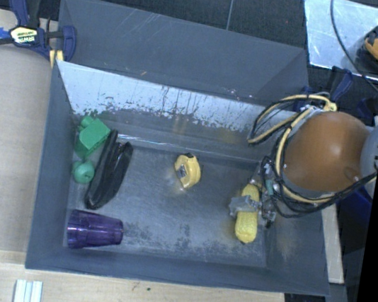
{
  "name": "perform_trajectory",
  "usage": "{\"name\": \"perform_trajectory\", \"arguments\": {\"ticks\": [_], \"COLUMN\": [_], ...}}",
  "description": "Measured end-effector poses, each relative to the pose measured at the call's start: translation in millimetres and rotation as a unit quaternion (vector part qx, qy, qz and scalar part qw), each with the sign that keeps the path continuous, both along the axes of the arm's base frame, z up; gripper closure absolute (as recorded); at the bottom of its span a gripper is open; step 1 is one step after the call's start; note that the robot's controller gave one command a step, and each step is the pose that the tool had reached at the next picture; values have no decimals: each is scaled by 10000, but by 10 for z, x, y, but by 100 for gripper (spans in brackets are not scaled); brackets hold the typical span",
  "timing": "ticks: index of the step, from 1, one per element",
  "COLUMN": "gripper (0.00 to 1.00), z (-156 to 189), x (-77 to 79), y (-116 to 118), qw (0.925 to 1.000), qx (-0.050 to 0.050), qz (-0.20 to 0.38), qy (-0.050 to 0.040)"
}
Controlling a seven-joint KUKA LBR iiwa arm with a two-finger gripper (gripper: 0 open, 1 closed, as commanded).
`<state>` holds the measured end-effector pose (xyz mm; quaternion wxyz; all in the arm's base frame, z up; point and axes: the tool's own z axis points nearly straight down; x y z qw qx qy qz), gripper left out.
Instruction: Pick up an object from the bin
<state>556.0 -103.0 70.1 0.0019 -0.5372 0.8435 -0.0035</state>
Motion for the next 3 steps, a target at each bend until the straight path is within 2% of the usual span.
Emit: {"name": "perform_trajectory", "arguments": {"ticks": [2,3], "gripper": [100,100], "z": [80,445], "x": [-7,-14], "y": [4,9], "qw": [10000,10000], "qx": [7,15], "qz": [-7,-13], "qy": [5,19]}}
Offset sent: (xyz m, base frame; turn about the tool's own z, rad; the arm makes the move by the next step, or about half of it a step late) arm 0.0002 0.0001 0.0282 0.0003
